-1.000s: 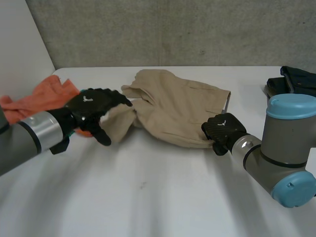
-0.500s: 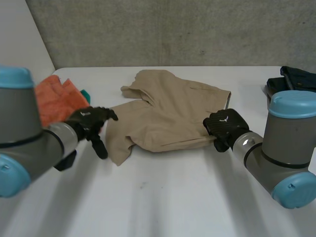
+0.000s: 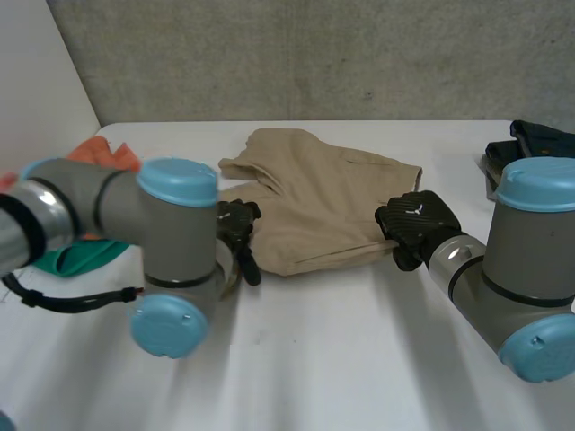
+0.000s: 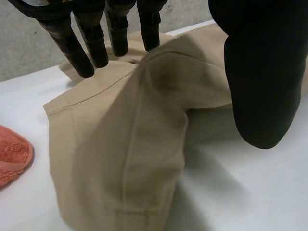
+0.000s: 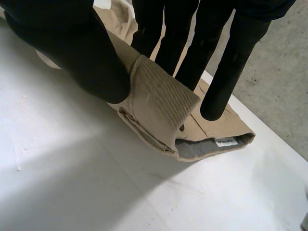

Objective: Fold the laundry.

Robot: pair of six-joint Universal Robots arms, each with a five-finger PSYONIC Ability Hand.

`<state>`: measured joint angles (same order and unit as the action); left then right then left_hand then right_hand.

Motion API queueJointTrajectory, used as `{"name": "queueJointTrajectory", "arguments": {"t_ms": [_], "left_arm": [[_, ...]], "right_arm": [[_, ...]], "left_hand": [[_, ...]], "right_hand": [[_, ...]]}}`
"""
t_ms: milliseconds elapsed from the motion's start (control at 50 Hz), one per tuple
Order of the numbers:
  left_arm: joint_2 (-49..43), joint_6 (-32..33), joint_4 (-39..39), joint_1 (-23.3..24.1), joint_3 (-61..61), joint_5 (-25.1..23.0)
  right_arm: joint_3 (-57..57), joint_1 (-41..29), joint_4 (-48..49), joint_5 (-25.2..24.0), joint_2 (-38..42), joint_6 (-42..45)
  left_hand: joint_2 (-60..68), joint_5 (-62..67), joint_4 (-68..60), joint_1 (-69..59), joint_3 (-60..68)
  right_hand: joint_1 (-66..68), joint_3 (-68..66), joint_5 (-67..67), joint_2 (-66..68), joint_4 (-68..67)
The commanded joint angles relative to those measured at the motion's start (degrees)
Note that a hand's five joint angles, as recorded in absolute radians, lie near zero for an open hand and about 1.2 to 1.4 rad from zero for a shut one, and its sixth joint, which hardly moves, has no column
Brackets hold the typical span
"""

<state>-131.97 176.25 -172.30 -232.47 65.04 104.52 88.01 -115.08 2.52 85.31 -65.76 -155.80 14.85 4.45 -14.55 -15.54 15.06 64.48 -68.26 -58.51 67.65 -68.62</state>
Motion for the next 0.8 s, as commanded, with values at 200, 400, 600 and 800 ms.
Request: {"name": "queueJointTrajectory", "arguments": {"t_ms": [200, 400, 600, 800], "left_arm": [[0.22, 15.60, -9.63, -3.43, 1.57, 12.11], [5.23, 26.15, -17.89, -7.91, 11.76, 0.35], [14.10, 33.97, -9.47, -8.35, 20.03, -3.00], [24.04, 46.28, 10.13, -7.30, 30.93, -8.63]], "right_arm": [[-0.38, 1.08, -0.15, 0.56, -0.33, -0.47], [-1.79, 1.44, -2.60, 0.56, 0.46, 1.02], [-4.60, 2.75, -15.60, -3.30, 0.37, 9.45], [-6.54, 5.30, -46.42, -8.23, -2.97, 30.44]], "left_hand": [[13.51, 13.92, -13.82, -12.83, 13.31], [65.10, 65.50, -65.40, -64.41, 64.89], [65.15, 65.55, -65.45, -64.46, 64.94], [65.15, 65.55, -65.45, -64.46, 64.94]], "right_hand": [[15.52, -11.74, -11.49, 12.35, -11.38], [15.52, -11.74, -11.49, 12.35, -11.38], [15.52, -11.74, -11.49, 12.35, -11.38], [15.52, -11.74, -11.49, 12.35, -11.38]]}}
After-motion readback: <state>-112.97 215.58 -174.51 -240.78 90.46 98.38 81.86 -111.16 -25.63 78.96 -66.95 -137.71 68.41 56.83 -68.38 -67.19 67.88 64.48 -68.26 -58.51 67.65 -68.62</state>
